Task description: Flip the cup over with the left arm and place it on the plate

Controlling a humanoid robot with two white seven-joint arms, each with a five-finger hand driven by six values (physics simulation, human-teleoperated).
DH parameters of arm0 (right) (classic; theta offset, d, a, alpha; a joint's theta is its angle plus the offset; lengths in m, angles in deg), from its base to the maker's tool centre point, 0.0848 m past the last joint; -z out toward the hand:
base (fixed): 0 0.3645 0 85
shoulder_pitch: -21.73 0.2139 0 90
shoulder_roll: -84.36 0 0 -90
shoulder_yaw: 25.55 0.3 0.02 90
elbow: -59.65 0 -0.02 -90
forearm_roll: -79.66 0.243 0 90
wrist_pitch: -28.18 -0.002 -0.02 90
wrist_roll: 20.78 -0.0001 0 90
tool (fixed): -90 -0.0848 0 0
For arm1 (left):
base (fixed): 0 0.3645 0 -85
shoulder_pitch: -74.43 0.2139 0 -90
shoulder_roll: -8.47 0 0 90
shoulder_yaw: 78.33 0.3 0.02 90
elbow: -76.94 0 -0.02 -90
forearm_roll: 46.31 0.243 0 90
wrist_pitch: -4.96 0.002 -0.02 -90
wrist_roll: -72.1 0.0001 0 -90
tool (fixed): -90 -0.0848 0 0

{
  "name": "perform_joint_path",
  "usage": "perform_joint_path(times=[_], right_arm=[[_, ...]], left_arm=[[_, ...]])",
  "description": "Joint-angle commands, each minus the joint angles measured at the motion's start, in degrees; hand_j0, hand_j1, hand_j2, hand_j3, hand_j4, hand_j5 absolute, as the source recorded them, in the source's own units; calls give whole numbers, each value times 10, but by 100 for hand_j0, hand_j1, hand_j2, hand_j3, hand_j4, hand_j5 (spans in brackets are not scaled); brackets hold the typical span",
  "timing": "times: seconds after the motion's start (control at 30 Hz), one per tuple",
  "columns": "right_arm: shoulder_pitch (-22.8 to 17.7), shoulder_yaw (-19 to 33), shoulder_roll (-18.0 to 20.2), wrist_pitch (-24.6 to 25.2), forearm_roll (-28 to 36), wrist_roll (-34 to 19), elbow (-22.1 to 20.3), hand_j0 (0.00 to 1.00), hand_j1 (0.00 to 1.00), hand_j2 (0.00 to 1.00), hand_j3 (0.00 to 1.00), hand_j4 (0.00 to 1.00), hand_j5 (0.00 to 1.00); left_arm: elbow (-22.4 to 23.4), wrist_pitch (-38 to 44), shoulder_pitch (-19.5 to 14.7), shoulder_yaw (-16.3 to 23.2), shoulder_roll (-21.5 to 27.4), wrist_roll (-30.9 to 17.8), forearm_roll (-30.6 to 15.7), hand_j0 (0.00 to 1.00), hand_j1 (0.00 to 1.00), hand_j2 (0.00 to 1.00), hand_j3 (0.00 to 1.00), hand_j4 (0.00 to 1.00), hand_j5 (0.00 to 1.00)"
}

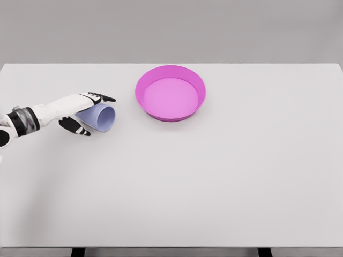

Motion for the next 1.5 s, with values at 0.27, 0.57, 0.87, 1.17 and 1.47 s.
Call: perform_joint_path(times=[0.27,0.57,0.87,1.17,1.47], right_arm=[[0,0,0,0,0,0,0,100,100,100,100,100,100],[0,0,0,0,0,0,0,100,100,100,100,100,100],[0,0,0,0,0,0,0,100,100,100,100,100,100],[0,0,0,0,0,0,0,100,100,100,100,100,100],[0,0,0,0,0,0,0,100,100,100,100,100,100]], left_arm=[[4,1,-5,2,0,-16,1,72,72,72,72,72,72],[4,1,-6,2,6,-31,-39,67,67,67,67,67,67],[10,1,-6,1,20,-30,-185,63,63,63,63,63,63],[11,1,-1,13,0,-29,-316,64,64,64,64,64,64],[7,1,-18,13,-92,-28,-356,63,63,63,63,63,63]])
